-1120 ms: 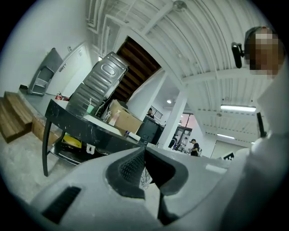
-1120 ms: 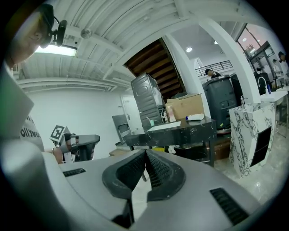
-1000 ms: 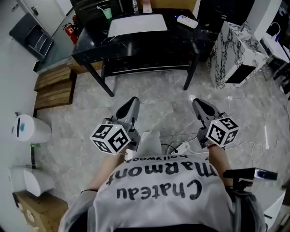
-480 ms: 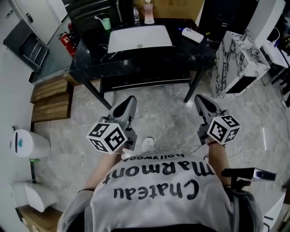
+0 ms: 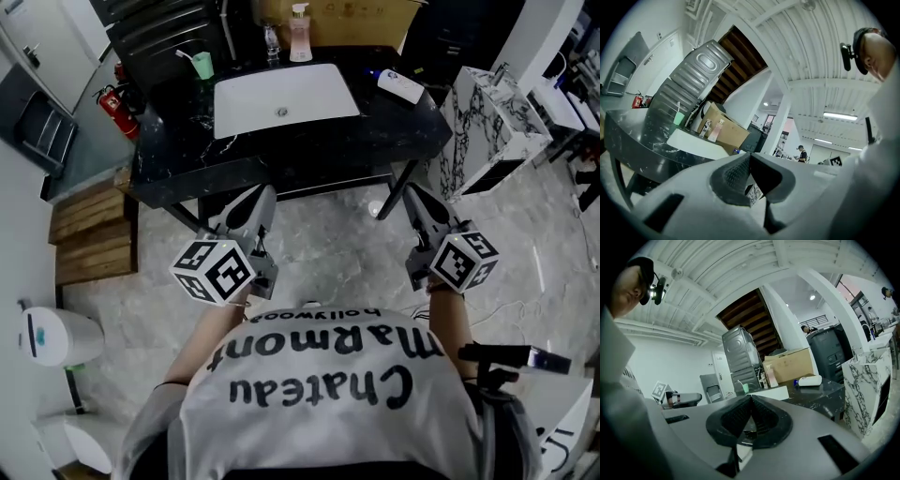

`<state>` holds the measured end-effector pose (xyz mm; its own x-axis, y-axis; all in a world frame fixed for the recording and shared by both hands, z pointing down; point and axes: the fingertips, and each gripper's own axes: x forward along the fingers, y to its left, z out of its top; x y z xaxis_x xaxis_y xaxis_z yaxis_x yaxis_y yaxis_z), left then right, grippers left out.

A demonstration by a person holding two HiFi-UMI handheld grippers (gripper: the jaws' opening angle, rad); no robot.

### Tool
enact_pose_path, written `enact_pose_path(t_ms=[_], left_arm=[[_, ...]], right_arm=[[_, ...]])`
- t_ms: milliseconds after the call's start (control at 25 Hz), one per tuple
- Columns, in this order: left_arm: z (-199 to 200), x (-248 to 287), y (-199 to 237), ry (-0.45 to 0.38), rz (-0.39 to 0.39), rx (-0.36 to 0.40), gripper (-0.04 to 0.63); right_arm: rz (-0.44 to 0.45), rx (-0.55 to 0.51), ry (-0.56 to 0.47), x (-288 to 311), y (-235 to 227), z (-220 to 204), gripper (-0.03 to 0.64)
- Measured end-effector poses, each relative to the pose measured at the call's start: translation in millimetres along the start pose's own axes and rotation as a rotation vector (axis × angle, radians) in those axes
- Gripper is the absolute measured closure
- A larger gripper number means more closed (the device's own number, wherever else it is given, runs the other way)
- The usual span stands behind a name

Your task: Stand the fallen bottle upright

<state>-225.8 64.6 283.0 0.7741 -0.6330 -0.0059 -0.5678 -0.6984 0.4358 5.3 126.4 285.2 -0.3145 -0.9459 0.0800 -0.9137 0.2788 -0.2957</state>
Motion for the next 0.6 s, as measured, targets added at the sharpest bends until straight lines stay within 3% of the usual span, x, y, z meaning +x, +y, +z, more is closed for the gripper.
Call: enact_pose_path(t_ms=[200, 360, 600], left_arm=[[-7.0, 21.0, 33.1, 0.067, 0.005, 0.029, 0.581], [-5.6, 38.6, 49.5, 0.07, 0.005, -0.021, 0.581], [-4.4, 47.5, 65.1, 0.066, 0.002, -0.051, 0.581]], right_arm=[[-0.056, -0.016, 0.0, 15.1, -7.7, -6.2, 0.604], [-0.132, 0.007, 0.012, 18.9, -37.8, 0.4, 0.604], [-0.156, 0.005, 0.024, 34.5, -52.7, 3.3, 0.604]])
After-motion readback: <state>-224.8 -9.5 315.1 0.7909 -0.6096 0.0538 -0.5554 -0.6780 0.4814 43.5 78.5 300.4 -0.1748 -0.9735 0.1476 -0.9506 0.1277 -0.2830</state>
